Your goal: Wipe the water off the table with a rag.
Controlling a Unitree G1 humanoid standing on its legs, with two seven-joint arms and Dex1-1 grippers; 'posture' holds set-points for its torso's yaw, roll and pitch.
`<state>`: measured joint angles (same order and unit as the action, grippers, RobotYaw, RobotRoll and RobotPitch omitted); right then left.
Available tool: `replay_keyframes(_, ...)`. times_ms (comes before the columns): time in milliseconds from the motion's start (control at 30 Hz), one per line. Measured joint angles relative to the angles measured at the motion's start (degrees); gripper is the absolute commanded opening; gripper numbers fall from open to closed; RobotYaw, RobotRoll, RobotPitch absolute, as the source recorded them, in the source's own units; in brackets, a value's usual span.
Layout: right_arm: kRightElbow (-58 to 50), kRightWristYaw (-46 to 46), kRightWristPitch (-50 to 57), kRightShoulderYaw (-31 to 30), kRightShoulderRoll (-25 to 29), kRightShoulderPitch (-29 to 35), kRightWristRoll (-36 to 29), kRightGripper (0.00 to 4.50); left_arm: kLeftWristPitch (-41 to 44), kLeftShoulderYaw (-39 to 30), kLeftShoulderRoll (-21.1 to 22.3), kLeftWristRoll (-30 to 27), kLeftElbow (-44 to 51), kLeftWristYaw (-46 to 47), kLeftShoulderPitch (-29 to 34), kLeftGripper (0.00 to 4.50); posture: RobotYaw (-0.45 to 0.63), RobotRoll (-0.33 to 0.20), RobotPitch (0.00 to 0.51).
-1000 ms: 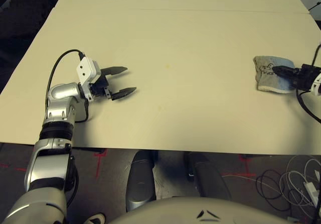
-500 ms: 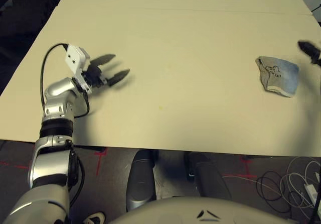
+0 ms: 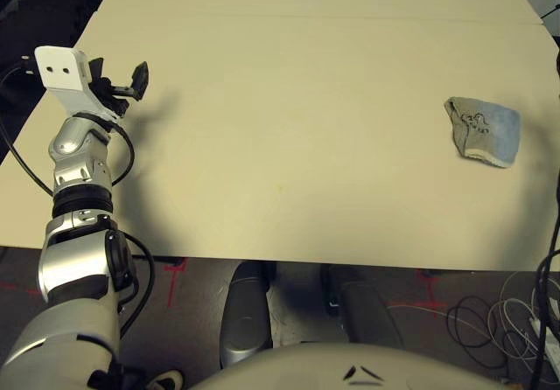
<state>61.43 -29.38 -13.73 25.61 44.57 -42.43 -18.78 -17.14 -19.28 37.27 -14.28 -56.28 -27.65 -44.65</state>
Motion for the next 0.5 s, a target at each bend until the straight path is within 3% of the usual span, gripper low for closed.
replay_keyframes(500, -0.8, 2.0, -0.3, 0.3, -2.3, 4.8, -0.6, 4.49, -1.6, 0.4, -0.9, 1.3, -3.4, 1.1, -3.3, 4.5, 0.07, 0.0, 0.221)
